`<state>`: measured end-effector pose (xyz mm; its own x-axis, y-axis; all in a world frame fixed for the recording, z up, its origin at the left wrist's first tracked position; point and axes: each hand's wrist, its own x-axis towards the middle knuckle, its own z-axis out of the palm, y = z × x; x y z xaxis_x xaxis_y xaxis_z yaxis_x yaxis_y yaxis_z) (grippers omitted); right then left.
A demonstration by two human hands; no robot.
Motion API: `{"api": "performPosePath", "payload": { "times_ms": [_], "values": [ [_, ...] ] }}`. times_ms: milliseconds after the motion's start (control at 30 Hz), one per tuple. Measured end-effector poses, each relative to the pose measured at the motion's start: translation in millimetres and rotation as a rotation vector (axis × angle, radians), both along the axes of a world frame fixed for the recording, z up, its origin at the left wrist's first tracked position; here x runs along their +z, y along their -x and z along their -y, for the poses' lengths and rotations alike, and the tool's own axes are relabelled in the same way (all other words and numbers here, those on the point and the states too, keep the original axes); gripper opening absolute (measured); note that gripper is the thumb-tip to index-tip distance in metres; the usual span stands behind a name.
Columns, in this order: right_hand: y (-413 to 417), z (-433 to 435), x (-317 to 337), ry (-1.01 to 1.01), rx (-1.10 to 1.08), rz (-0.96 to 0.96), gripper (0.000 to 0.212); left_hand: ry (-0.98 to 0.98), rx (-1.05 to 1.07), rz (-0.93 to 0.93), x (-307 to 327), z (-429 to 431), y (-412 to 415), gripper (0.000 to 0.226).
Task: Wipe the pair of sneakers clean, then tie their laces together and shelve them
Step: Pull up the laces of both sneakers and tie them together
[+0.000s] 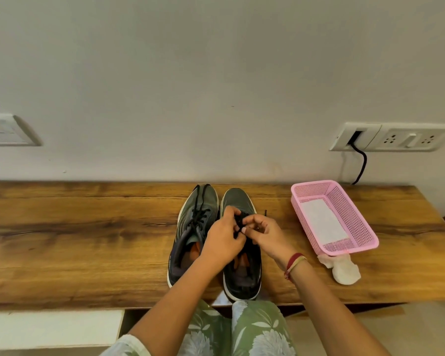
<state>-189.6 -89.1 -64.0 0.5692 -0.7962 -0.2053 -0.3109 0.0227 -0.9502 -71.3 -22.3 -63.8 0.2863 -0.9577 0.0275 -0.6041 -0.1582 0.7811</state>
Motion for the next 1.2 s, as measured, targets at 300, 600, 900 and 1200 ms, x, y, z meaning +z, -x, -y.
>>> {"api": "performPosePath", "payload": {
  "times_ms": [300, 600, 900, 1200],
  "values": [
    [1.3, 0.8, 1.7, -0.093, 0.075, -0.021, 0.011, -0.095, 0.001, -0.359, -9.7, -0.1, -8.3, 0.028],
    [3.9, 0.0, 7.5, -0.094, 0.070, -0.034, 0.022, 0.077, 0.280, -0.405, -4.6, 5.5, -4.9, 0.020],
    [-7.4, 4.0, 48.7, -0.116, 0.053, 0.108, 0.021, 0.134, 0.120, -0.346, 39.5, 12.9, -14.9, 0.032],
    [-2.4, -4.3, 85.6, -0.086, 0.028, 0.117, 0.023, 0.179, -0.023, -0.310, 82.4, -2.6, -9.2, 0.028]
  ]
}}
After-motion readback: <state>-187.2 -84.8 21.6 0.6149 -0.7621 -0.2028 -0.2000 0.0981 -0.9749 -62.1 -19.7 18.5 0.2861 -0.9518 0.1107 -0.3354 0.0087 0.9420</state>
